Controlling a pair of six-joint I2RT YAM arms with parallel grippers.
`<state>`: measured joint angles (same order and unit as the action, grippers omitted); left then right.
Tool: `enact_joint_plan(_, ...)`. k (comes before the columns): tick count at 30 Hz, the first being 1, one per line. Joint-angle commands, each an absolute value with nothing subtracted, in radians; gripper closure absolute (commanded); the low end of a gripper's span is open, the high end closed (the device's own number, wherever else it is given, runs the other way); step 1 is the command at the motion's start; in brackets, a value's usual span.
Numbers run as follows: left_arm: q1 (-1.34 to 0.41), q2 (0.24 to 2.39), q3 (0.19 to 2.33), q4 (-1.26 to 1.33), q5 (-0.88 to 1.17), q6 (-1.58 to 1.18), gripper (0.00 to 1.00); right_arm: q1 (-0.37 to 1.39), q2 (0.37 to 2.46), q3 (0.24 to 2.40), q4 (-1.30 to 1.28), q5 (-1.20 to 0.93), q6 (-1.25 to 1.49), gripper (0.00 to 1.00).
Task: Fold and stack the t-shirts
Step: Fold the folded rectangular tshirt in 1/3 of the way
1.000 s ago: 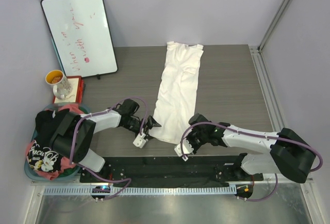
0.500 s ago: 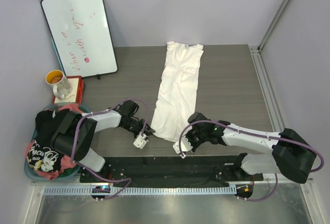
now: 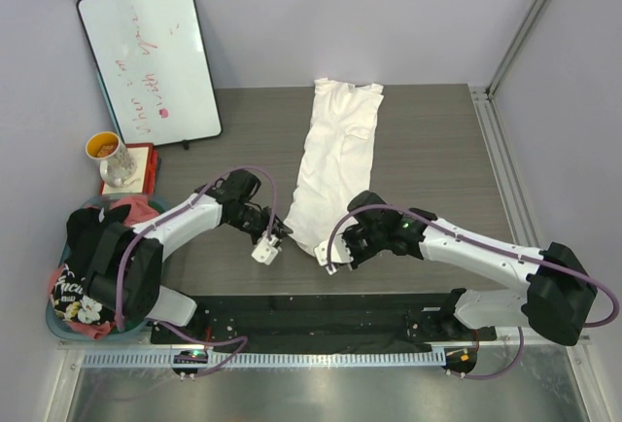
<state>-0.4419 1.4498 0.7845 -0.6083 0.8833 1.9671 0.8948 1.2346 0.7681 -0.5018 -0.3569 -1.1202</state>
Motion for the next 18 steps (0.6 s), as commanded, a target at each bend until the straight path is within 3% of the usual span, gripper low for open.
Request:
enact_joint_plan(1,-0.437,1.393,0.850,-0.751,0.920,1.937,1.00,0.899,1.183,0.851,-0.601,-0.380,-1.060,0.99)
enact_joint_plan(18,-0.474,1.220,0.910,-1.189,0.994,2.039,1.00,0.957,1.071,1.020,-0.867,-0.479,-0.943,0.99)
